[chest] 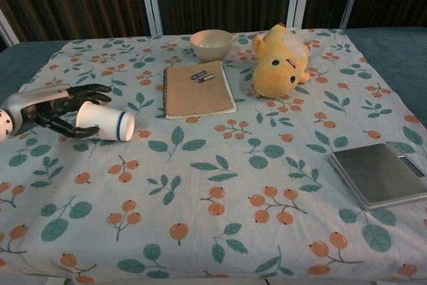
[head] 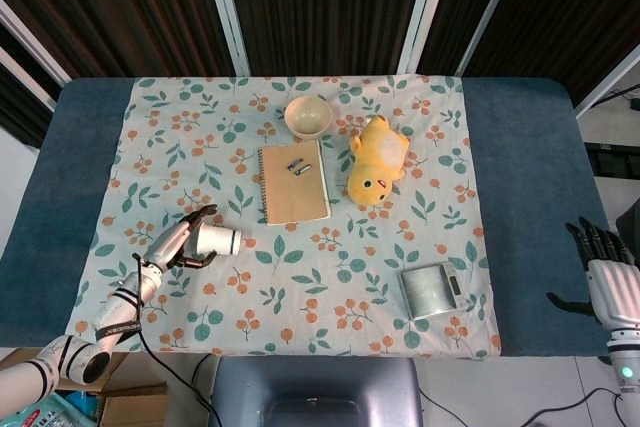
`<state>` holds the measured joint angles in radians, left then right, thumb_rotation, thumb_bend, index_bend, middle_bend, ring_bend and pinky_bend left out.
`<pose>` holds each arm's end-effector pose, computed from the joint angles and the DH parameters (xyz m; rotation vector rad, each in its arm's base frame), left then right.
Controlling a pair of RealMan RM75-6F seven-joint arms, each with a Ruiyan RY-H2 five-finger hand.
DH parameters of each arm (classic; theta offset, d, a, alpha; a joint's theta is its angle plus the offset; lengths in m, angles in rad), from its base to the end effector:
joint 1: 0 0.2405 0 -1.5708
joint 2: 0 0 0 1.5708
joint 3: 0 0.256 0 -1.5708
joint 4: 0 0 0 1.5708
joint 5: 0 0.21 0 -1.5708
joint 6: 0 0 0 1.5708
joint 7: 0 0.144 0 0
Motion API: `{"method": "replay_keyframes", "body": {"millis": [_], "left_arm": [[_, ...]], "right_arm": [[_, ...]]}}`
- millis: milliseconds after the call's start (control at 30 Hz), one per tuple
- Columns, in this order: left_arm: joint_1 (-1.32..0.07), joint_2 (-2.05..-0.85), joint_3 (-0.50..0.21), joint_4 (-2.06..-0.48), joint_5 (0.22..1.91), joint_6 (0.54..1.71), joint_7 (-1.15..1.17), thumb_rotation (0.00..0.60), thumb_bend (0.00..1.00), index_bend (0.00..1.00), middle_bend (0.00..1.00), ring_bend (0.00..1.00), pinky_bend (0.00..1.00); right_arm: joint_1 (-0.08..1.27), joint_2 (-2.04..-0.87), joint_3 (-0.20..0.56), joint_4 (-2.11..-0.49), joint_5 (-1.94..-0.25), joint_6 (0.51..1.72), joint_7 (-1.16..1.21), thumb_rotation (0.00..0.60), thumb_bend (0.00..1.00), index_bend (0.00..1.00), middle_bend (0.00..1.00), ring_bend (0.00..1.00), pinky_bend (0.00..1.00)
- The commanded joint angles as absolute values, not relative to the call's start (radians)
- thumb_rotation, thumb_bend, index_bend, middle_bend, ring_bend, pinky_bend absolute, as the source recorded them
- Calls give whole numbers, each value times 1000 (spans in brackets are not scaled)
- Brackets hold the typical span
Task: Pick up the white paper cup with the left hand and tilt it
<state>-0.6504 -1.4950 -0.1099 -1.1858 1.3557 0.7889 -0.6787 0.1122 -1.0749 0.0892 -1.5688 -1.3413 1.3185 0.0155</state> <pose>-0.2495 0.3531 0.0032 -1.5579 -1.6758 -1.0901 -0.3444 -0.1969 0.1729 1.3293 -0.9960 0.7363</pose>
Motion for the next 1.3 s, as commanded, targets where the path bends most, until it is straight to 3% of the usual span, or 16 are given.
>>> {"method": "replay_keyframes", "body": {"millis": [33,367,667,833,1000,1133,1300], "left_arm": [[-652,-1492,-112,-1185,1358,788,-683,600,354,0,2,0,0],[-653,-1450,-106,-1229,1388,831,-589,600,353,0,0,0,0],[-699,-1319,-115,-1477,1340,832,-109,600,316,0,0,0,0],[-746,-1297,-99,-1658,1143,836,353,600,304,0,0,0,0],[-804,-1364,-57,-1766,867,949,763,600,303,0,0,0,0],[-841,-1449,-56,-1758,724,1054,923,600,303,0,0,0,0],[-892,-1501,-65,-1762,532,1084,1029,600,302,0,0,0,0]], "right_arm": [[112,-1075,89,-1567,-1341,1318,18,600,109,0,0,0,0],[114,-1076,87,-1563,-1339,1310,26,600,108,0,0,0,0],[115,-1077,90,-1564,-1338,1313,29,600,109,0,0,0,0],[116,-1062,107,-1591,-1350,1346,28,600,109,0,0,0,0],[112,-1048,118,-1615,-1362,1378,30,600,109,0,0,0,0],[108,-1048,116,-1608,-1352,1374,36,600,109,0,0,0,0],[107,-1051,112,-1593,-1338,1357,48,600,109,0,0,0,0]]}}
